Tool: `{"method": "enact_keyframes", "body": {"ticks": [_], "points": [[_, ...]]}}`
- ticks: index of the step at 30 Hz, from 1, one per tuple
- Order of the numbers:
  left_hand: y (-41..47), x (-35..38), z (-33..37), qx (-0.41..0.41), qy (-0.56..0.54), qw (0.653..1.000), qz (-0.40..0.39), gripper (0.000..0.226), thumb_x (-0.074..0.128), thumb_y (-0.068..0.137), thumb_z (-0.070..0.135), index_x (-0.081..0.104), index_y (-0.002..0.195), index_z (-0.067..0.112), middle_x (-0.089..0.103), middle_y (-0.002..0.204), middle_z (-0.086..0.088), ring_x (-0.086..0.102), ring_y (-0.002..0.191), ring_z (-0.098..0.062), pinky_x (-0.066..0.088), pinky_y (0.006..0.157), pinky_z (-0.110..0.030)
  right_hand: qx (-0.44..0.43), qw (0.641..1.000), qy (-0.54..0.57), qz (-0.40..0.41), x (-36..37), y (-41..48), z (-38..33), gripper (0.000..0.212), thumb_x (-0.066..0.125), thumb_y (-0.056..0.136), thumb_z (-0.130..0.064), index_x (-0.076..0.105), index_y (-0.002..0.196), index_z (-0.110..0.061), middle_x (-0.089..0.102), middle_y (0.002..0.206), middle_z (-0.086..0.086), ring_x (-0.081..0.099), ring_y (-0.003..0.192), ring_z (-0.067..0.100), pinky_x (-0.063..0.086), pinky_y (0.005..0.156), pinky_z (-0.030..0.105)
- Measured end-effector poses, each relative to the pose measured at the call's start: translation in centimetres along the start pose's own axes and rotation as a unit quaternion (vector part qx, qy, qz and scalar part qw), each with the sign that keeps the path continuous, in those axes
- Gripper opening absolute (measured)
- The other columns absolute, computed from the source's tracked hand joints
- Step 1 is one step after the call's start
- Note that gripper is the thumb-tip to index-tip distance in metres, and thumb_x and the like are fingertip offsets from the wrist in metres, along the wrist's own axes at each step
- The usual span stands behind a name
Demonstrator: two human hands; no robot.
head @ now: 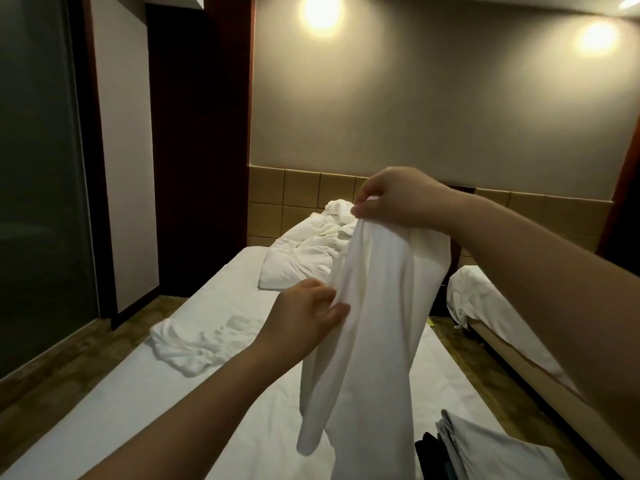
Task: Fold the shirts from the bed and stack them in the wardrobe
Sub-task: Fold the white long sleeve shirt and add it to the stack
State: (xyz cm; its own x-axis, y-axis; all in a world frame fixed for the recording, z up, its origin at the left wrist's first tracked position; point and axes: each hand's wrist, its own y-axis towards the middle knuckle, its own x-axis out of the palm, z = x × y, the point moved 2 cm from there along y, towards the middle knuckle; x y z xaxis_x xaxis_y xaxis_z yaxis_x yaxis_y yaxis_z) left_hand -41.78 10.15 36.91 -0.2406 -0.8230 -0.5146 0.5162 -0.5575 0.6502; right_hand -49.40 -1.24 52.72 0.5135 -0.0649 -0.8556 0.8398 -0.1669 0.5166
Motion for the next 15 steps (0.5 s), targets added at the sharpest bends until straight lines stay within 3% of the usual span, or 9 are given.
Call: {"method": "enact_keyframes", "body": {"ticks": [3, 6, 10, 12, 15], "points": [[-0.4, 0.6, -0.7, -0.015, -0.024, 1.0, -0.011, 0.031, 0.061, 0.086, 0.036, 0.069, 0.096, 0.008, 0.062, 0.094, -0.001, 0.058, 0.087, -0.017, 0.051, 0.086, -0.032, 0.018, 1.0, 0.012, 0.002, 0.1, -0.3, 0.6, 0.023, 0.062, 0.088, -0.034, 0.071, 0.1, -0.016, 0.055, 0.091, -0.006, 0.047, 0.088, 0.009, 0.03, 0.074, 0.02], [-1.0, 1.1, -0.8, -0.049, -0.083, 0.995, -0.03, 0.052, 0.058, 0.072, 0.055, 0.068, 0.095, 0.009, 0.064, 0.098, 0.001, 0.058, 0.089, -0.015, 0.052, 0.084, -0.031, 0.029, 0.999, 0.026, 0.016, 0.3, -0.7, 1.1, 0.024, 0.061, 0.089, -0.034, 0.071, 0.101, -0.016, 0.054, 0.093, -0.007, 0.046, 0.091, 0.009, 0.03, 0.077, 0.022], [-1.2, 2.1, -1.3, -0.091, -0.075, 0.993, -0.015, 0.033, 0.07, 0.081, 0.036, 0.067, 0.105, 0.014, 0.06, 0.095, 0.007, 0.057, 0.09, -0.014, 0.048, 0.086, -0.028, 0.038, 0.998, 0.038, 0.038, 0.4, -1.2, 1.5, 0.024, 0.059, 0.09, -0.033, 0.07, 0.103, -0.015, 0.053, 0.095, -0.007, 0.045, 0.093, 0.009, 0.031, 0.08, 0.024], [-1.3, 2.4, -1.7, -0.102, -0.059, 0.993, -0.007, 0.026, 0.063, 0.086, 0.036, 0.07, 0.092, 0.012, 0.063, 0.084, 0.003, 0.058, 0.08, -0.015, 0.046, 0.077, -0.027, 0.041, 0.997, 0.046, 0.051, 0.2, -1.4, 1.9, 0.024, 0.059, 0.09, -0.033, 0.07, 0.102, -0.015, 0.053, 0.095, -0.007, 0.046, 0.093, 0.008, 0.031, 0.08, 0.023], [-1.5, 2.5, -2.2, -0.129, -0.088, 0.988, -0.014, 0.04, 0.053, 0.091, 0.042, 0.067, 0.077, 0.008, 0.061, 0.07, -0.001, 0.054, 0.067, -0.015, 0.044, 0.067, -0.029, 0.051, 0.996, 0.05, 0.045, -0.4, -2.0, 2.6, 0.022, 0.061, 0.088, -0.035, 0.07, 0.098, -0.018, 0.054, 0.092, -0.009, 0.046, 0.092, 0.008, 0.031, 0.079, 0.023]]}}
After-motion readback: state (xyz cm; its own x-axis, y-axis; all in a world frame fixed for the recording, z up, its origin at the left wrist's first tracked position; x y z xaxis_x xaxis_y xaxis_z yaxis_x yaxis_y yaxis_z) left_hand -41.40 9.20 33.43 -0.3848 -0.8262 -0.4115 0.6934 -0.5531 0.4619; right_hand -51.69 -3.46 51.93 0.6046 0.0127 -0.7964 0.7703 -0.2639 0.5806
